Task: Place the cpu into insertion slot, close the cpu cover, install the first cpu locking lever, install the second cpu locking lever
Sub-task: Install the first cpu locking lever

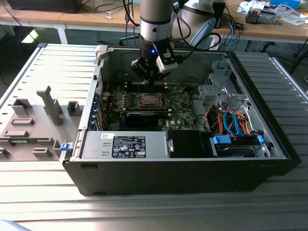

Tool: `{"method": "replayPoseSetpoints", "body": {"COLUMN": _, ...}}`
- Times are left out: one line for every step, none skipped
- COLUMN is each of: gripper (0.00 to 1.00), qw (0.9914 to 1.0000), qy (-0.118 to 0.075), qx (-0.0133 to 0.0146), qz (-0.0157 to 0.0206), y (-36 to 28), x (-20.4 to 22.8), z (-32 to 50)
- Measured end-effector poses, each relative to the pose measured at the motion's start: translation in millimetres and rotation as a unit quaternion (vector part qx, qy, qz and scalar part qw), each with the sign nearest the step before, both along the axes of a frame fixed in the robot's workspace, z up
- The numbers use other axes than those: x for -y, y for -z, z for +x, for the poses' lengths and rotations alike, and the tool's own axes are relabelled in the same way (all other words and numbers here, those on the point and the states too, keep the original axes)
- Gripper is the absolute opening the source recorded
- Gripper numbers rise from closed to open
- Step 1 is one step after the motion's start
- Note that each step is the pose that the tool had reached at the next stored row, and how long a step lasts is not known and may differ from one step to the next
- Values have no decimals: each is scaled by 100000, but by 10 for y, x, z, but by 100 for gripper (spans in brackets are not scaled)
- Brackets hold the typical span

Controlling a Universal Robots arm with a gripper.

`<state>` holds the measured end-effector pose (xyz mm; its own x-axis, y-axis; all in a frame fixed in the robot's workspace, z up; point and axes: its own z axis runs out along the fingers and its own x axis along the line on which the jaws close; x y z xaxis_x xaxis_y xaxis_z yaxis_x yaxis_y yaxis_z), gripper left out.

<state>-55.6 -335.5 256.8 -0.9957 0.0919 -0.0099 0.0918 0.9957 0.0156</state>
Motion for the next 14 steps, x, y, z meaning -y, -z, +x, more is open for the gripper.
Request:
{"method": "replayPoseSetpoints", "body": {"gripper": 11, "qw": 100000, "qy": 2, "qx": -2, "qz": -2, "y": -2, "x": 0, "z": 0}}
{"method": "replayPoseSetpoints", "body": {"gripper": 11, "qw": 100000, "qy": 2, "qx": 0, "qz": -2, "y": -3, "x": 0, "z": 0}}
{"method": "replayPoseSetpoints", "body": {"gripper": 11, "qw": 100000, "qy": 2, "qx": -2, "qz": -1, "y": -6, "x": 0, "z": 0}}
{"method": "replayPoseSetpoints", "body": {"gripper": 11, "qw": 100000, "qy": 2, "qx": -1, "qz": -2, "y": -9, "x": 1, "z": -1}}
{"method": "replayPoseSetpoints", "body": {"gripper": 11, "qw": 100000, "qy": 1, "qx": -2, "qz": 0, "y": -11, "x": 1, "z": -1}}
{"method": "replayPoseSetpoints", "body": {"gripper": 11, "qw": 100000, "qy": 4, "qx": -1, "qz": -2, "y": -12, "x": 1, "z": -1}}
{"method": "replayPoseSetpoints", "body": {"gripper": 11, "qw": 100000, "qy": 6, "qx": -2, "qz": -2, "y": -14, "x": 1, "z": -1}}
{"method": "replayPoseSetpoints", "body": {"gripper": 11, "qw": 100000, "qy": 5, "qx": 1, "qz": -1, "y": -15, "x": 1, "z": -1}}
{"method": "replayPoseSetpoints", "body": {"gripper": 11, "qw": 100000, "qy": 1, "qx": -1, "qz": 0, "y": -16, "x": 2, "z": -1}}
{"method": "replayPoseSetpoints", "body": {"gripper": 11, "qw": 100000, "qy": 2, "qx": -1, "qz": -2, "y": -18, "x": 2, "z": -1}}
{"method": "replayPoseSetpoints", "body": {"gripper": 11, "qw": 100000, "qy": 6, "qx": -2, "qz": -2, "y": -21, "x": 3, "z": -2}}
{"method": "replayPoseSetpoints", "body": {"gripper": 11, "qw": 100000, "qy": 1, "qx": -3, "qz": -2, "y": -23, "x": 4, "z": -2}}
{"method": "replayPoseSetpoints", "body": {"gripper": 11, "qw": 100000, "qy": 4, "qx": -2, "qz": -3, "y": -26, "x": 4, "z": -3}}
{"method": "replayPoseSetpoints", "body": {"gripper": 11, "qw": 100000, "qy": 2, "qx": -1, "qz": -2, "y": -29, "x": 5, "z": -3}}
